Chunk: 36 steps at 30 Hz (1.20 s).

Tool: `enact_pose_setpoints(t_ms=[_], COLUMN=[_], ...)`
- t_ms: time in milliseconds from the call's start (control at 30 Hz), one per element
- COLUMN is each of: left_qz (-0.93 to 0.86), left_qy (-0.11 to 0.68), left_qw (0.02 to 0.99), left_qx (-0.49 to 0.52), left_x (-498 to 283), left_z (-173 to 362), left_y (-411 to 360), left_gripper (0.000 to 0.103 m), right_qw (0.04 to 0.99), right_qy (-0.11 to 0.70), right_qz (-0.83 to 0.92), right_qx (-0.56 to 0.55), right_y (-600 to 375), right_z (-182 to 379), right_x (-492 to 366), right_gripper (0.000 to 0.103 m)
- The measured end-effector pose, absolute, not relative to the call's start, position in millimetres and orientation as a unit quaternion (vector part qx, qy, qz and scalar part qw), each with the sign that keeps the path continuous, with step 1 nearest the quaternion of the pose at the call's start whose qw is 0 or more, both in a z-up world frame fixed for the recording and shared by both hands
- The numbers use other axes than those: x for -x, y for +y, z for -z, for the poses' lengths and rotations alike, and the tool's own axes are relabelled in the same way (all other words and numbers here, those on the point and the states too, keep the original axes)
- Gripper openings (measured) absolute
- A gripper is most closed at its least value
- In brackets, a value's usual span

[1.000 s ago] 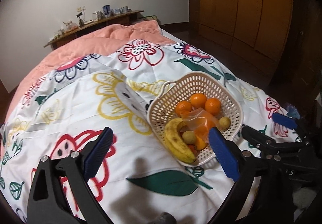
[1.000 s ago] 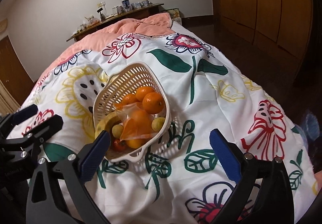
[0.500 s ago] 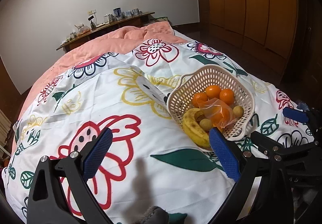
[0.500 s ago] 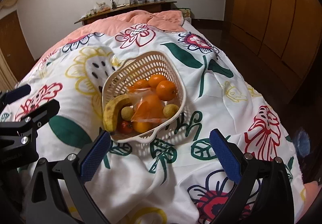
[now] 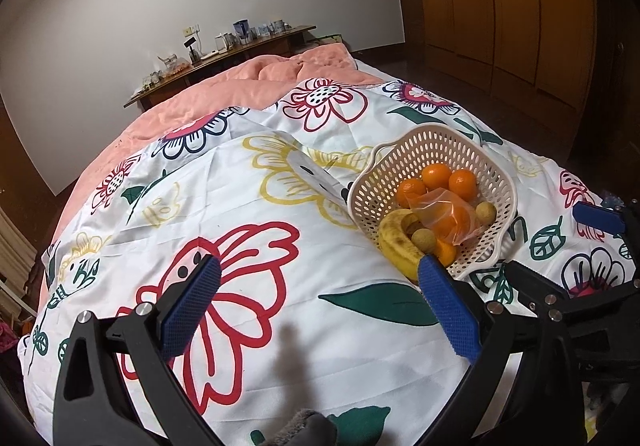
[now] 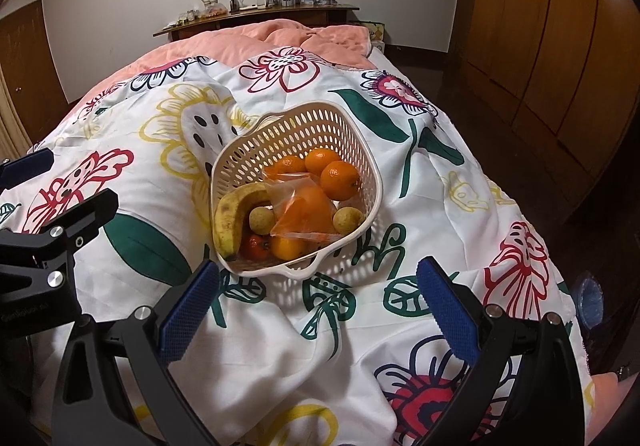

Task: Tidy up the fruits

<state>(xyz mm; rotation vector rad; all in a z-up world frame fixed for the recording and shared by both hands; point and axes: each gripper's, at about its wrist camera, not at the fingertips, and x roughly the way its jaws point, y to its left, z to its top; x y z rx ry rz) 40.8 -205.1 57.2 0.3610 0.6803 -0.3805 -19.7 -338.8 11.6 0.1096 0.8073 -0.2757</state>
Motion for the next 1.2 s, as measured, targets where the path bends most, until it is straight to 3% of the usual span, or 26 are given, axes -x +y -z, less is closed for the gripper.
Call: enact_pose_setpoints(t_ms=[1200], left_qz=[0.181], left_qy=[0.329], left_qw=[0.909], left_qx=[-0.181], left_x=[-41.0], left_z=[-55.9], left_y=[-205.5], left_gripper=[0.100], right_qw=[0.905], right_qy=[0.398], right_qz=[0.138], right_qx=[-0.057], right_y=[-340.3], right_z=[-7.0], right_x=[17.3], right_gripper=[0.098])
